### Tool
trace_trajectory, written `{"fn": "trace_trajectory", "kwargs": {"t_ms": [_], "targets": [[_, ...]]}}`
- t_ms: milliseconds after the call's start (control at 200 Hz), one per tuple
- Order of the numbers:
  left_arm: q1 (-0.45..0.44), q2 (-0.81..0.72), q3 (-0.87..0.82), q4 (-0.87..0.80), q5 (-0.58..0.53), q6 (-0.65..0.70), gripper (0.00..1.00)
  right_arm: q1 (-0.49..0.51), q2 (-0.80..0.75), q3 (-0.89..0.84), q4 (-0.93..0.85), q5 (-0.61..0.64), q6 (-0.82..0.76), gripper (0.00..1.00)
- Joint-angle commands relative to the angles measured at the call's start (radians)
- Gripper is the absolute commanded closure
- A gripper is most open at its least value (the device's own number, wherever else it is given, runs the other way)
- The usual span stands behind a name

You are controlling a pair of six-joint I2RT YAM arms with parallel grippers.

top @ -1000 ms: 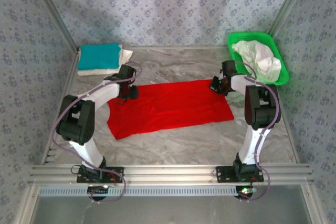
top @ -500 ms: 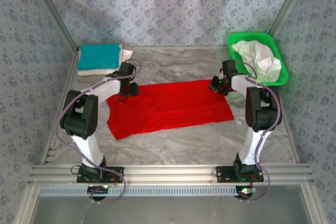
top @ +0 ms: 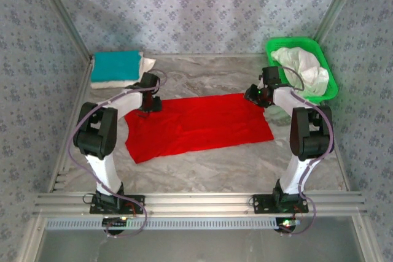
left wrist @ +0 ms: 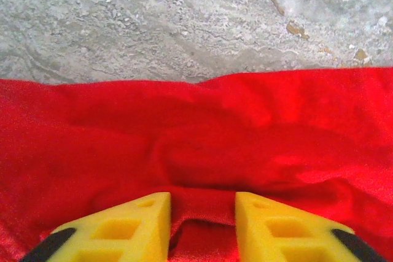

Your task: Fold and stack the t-shirts

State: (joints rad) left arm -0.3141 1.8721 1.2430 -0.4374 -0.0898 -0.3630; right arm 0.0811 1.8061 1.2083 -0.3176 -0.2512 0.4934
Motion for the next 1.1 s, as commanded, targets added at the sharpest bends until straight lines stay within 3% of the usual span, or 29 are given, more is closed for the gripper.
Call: {"fn": "trace_trajectory", "kwargs": {"t_ms": [0,200,525,824,1094], "targets": [[0.004,0.007,0.007,0.010,0.011,0.009,0.76,-0.001,-0.034,0.000,-0.031,0.006,-0.016,0.69],[0.000,-0.007,0.013,0.002,0.005,0.010,1.00,-0.001,-0.036,0.002,-0.033,0.006,-0.015,0.68],[-0.063,-0.102,0.005,-0.067,-0.073,-0.030,1.00,0.000,-0.045,0.005,-0.044,0.010,-0.019,0.66],[-0.150,-0.272,-0.158,-0.081,-0.164,-0.150,1.00,-0.001,-0.042,0.007,-0.038,0.003,-0.015,0.66],[-0.192,-0.271,-0.220,-0.085,-0.221,-0.181,1.00,-0.001,-0.038,0.002,-0.027,-0.012,-0.010,0.66]]}}
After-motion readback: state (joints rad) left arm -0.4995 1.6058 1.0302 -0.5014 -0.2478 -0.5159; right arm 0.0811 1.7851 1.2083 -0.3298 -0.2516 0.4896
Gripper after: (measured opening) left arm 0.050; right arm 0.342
